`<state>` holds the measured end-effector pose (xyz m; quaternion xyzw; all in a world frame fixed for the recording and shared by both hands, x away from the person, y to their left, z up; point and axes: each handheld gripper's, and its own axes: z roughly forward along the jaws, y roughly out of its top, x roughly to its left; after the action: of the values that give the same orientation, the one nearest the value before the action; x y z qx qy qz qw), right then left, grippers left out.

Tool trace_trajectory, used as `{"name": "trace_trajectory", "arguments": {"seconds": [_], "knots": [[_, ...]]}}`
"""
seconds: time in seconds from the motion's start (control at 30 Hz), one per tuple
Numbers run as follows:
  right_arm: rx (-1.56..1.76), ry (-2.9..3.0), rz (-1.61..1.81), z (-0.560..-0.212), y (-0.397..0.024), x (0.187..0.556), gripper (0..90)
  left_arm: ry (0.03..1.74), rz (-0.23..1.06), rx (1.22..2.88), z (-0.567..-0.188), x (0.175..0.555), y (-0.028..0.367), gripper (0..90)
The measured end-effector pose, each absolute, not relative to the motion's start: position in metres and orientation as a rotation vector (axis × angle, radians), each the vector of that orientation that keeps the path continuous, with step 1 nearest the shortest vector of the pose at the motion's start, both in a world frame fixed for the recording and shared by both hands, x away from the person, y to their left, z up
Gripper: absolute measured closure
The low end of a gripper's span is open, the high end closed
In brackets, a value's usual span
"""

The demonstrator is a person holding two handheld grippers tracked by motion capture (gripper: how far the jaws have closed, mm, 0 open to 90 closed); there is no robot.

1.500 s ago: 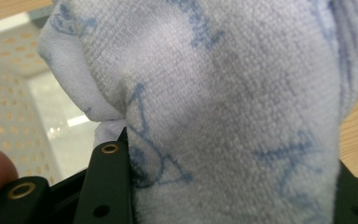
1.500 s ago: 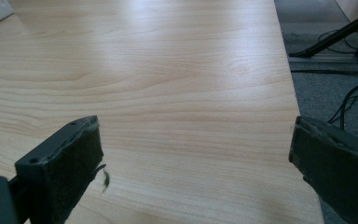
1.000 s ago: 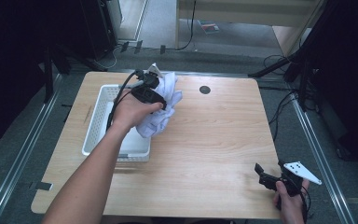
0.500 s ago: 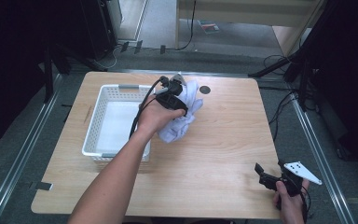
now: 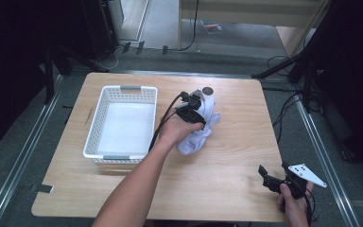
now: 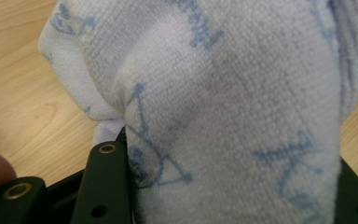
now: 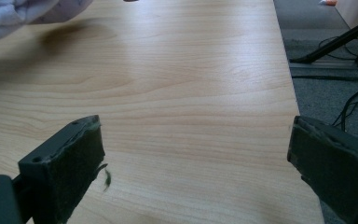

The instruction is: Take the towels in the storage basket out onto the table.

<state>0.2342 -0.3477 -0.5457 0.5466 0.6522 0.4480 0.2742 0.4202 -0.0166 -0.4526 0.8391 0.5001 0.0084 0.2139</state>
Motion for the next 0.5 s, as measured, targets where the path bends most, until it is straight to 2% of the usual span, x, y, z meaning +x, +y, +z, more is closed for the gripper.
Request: {"name": "trace_trajectory", "arguments": {"seconds": [0.5], "knots": [[1.468,1.753,1.209,-0.546,-0.348,0.234,3.6,1.397,0.007,2.294,-0.476,0.417,-0.032,43.3]]}}
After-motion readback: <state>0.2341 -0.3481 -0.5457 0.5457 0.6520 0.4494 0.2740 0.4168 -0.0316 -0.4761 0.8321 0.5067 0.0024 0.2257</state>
